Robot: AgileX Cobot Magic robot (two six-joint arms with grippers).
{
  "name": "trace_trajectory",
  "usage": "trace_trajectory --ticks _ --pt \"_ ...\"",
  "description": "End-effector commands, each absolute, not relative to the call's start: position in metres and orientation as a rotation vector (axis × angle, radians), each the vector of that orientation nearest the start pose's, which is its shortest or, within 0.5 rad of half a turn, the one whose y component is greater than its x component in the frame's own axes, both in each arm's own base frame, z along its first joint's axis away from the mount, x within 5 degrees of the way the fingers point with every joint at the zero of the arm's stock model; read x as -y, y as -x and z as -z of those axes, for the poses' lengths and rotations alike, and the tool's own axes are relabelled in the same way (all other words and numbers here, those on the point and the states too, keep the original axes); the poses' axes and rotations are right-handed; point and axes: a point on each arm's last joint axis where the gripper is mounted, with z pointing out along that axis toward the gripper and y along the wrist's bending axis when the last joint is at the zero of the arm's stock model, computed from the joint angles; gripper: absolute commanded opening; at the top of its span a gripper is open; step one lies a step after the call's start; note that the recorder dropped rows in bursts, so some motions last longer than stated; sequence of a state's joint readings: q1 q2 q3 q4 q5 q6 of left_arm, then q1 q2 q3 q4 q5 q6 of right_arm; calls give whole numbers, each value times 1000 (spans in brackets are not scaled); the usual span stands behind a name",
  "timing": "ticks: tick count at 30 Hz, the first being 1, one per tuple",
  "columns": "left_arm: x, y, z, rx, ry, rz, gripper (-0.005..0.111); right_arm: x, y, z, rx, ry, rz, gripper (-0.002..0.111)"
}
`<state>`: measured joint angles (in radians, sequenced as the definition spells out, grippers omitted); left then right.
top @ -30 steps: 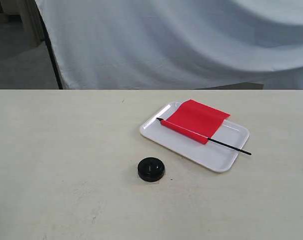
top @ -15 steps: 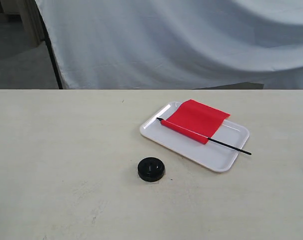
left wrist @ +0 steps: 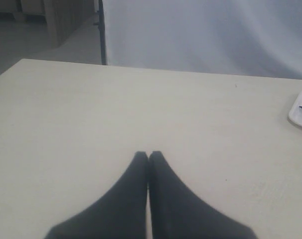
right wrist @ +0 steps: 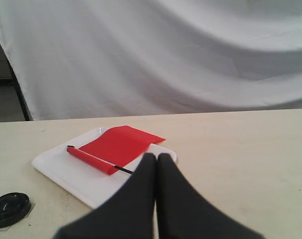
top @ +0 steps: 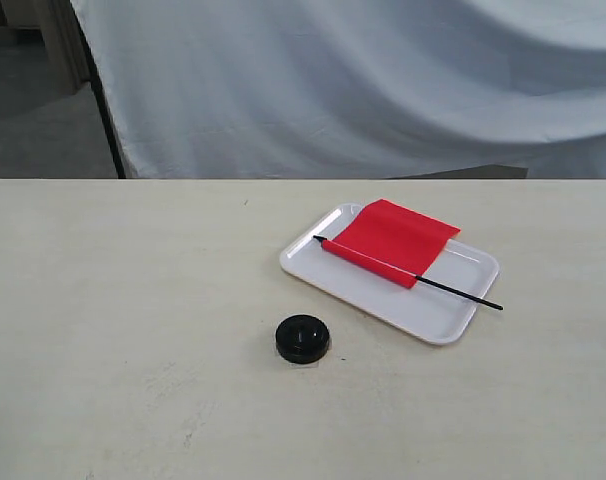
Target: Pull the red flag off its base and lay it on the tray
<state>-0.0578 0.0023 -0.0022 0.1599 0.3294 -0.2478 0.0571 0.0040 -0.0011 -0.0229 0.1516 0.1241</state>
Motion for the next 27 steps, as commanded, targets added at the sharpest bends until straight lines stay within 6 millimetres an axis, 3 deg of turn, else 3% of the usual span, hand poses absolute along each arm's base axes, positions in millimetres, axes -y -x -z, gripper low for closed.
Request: trace_trajectory --ticks 1,27 --pt "-1 -54 -184 -1800 64 61 0 -3 -56 -198 -1646 -39 -124 0" --pt "-1 -54 -184 -1800 64 61 0 -3 -56 -197 -1659 -64 -153 0"
